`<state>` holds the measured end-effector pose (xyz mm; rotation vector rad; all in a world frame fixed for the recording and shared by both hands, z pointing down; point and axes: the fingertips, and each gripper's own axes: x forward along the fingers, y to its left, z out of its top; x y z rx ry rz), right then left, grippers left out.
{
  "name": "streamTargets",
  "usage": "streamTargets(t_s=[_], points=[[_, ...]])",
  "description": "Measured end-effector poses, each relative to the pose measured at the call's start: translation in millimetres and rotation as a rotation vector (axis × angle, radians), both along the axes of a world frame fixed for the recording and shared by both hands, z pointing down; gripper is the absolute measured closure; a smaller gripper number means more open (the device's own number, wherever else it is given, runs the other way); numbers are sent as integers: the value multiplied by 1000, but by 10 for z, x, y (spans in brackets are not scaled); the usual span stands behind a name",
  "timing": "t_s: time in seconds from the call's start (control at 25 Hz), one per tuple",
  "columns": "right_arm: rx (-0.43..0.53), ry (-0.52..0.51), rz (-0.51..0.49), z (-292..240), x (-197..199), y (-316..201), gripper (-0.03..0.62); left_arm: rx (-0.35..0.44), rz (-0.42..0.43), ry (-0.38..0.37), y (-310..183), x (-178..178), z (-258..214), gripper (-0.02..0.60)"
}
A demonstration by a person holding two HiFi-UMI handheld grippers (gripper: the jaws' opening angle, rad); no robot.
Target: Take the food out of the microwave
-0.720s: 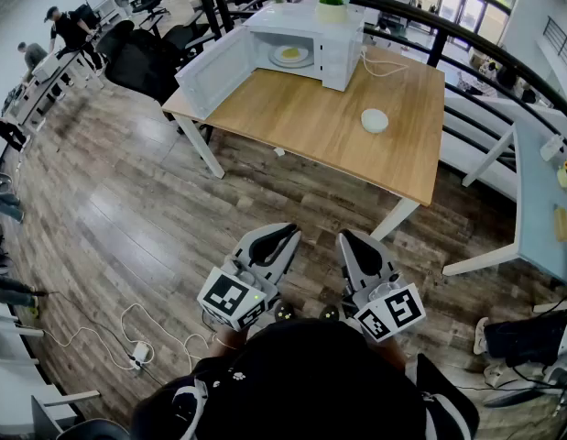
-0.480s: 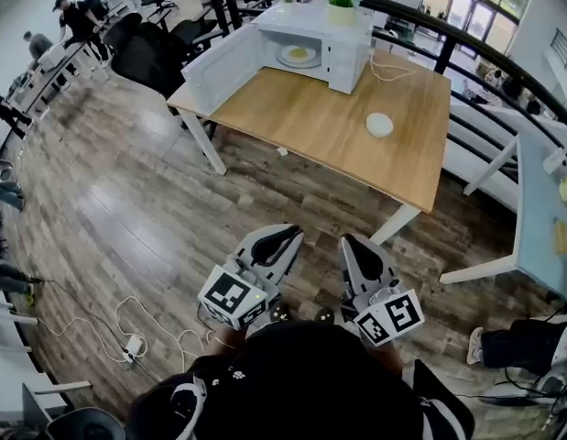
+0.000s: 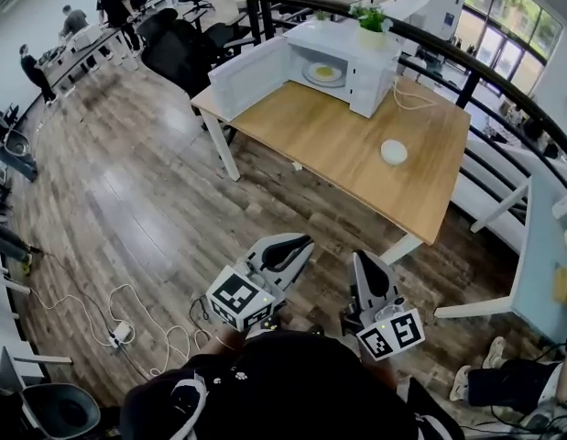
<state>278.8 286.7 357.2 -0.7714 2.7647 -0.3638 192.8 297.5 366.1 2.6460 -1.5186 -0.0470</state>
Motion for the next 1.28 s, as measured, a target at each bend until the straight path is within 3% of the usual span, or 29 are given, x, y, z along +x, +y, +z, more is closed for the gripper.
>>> streamTargets(t_s=[0.56, 0.84, 1.28], points=[[-10, -24, -81, 75, 227, 26, 594, -33, -68, 36, 64, 224, 67, 546], [-22, -8, -43, 86, 388, -94, 594, -32, -29, 28, -93, 375, 102, 546], [9, 1, -48, 21, 89, -455, 594, 10, -15, 32, -482, 113, 34, 546]])
